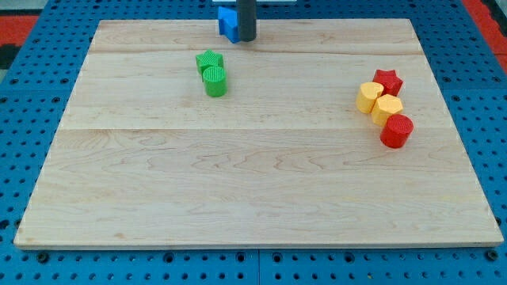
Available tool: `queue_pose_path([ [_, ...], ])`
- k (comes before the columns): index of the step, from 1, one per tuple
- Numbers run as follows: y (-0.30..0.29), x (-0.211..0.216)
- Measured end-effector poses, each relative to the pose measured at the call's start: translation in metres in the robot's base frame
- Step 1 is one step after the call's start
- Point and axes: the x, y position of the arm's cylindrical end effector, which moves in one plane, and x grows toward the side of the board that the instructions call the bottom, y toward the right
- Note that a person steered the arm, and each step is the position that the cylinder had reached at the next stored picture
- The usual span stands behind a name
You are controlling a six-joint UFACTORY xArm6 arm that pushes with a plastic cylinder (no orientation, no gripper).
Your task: Push blue blocks vertical to the green circle
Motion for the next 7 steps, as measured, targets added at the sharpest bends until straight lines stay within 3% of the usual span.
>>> queue_pose_path([
  [1,0.063,-0.022],
  [2,0.067,-0.036],
  [3,0.026,-0.035],
  [7,-0.010,-0.034],
])
